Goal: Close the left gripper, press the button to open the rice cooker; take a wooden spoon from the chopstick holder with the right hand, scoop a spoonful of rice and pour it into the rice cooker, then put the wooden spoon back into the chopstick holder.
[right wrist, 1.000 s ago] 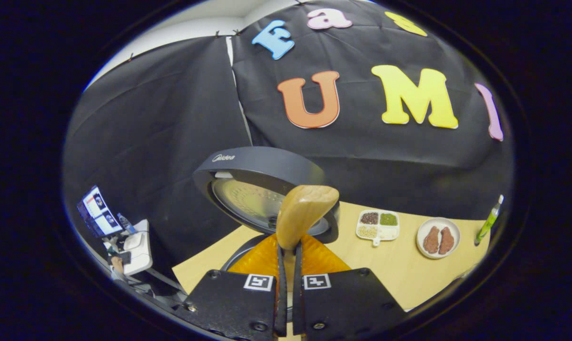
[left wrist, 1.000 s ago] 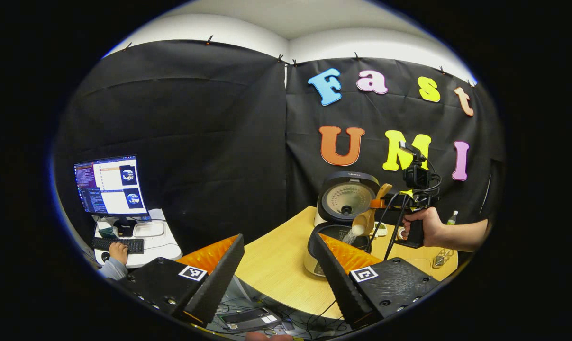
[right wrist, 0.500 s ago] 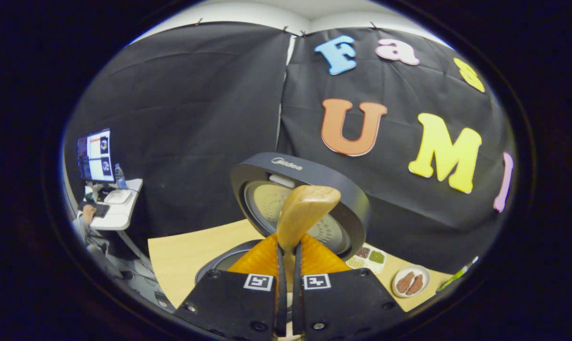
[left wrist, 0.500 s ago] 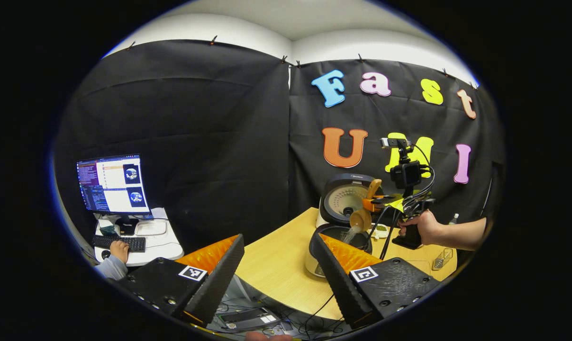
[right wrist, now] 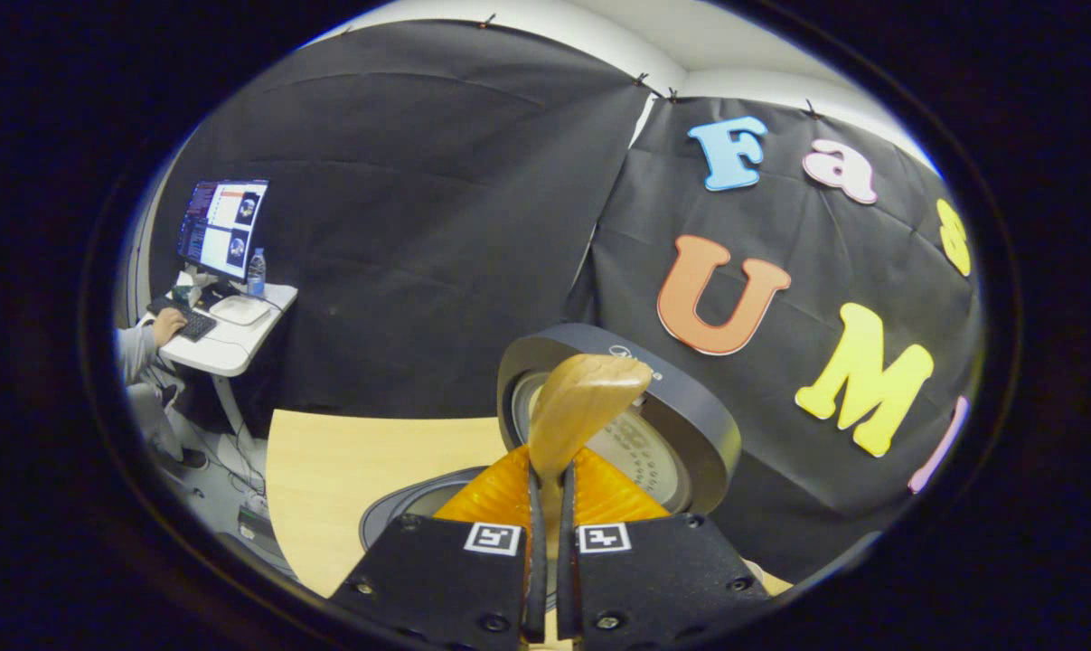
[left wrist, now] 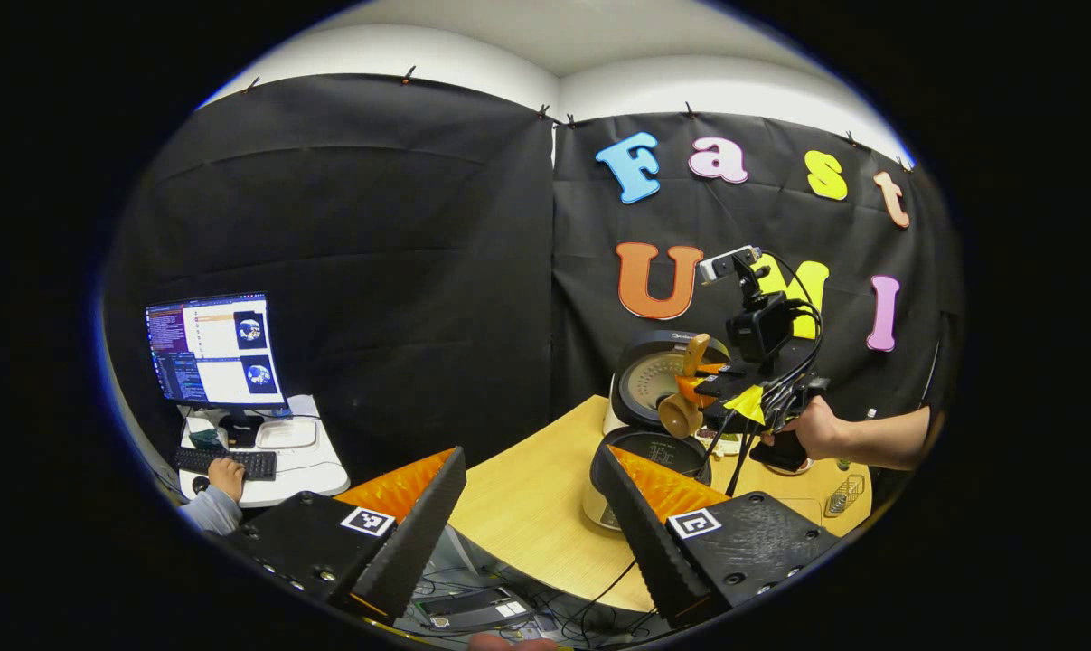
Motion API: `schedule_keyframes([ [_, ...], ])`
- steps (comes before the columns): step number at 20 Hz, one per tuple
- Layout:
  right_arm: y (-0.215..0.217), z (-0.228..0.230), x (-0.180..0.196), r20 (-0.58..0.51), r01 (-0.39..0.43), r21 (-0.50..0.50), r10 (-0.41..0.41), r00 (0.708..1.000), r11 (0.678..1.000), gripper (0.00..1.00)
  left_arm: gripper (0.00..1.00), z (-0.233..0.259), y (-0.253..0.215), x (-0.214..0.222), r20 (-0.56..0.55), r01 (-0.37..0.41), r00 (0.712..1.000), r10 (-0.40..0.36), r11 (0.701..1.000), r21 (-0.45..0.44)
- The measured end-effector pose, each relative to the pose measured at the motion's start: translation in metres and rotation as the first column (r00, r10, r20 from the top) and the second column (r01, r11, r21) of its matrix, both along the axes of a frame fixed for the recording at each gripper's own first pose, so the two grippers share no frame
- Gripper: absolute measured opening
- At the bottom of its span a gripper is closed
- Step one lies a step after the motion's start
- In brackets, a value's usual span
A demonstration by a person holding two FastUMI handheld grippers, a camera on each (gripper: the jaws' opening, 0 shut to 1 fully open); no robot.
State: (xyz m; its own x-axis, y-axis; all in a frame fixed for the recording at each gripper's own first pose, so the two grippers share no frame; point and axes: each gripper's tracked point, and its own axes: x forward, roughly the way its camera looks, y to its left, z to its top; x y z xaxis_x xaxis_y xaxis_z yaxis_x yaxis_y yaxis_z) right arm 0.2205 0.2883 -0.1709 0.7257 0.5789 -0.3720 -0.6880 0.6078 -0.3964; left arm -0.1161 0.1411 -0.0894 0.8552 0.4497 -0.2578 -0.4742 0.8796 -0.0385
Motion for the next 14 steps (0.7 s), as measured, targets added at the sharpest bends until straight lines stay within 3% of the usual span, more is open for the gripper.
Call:
schedule_keyframes([
  [8, -0.031, 0.033, -0.032, -0.2, 0.071, 0.215, -0.027, 0.979, 0.974, 0.1, 0.95, 0.003, -0.016, 0.032, 0.017, 0.085, 0.996, -0.085, 0.996, -0.005],
  [11, -0.065, 0.052, -0.04, -0.287, 0.142, 0.305, -0.051, 0.957, 0.942, 0.1, 0.95, 0.005, -0.031, 0.052, 0.026, 0.152, 0.988, -0.151, 0.988, -0.011],
  [14, -0.12, 0.077, -0.037, -0.33, 0.244, 0.391, -0.112, 0.937, 0.887, 0.1, 0.95, 0.01, -0.048, 0.072, 0.044, 0.222, 0.974, -0.222, 0.975, -0.004],
])
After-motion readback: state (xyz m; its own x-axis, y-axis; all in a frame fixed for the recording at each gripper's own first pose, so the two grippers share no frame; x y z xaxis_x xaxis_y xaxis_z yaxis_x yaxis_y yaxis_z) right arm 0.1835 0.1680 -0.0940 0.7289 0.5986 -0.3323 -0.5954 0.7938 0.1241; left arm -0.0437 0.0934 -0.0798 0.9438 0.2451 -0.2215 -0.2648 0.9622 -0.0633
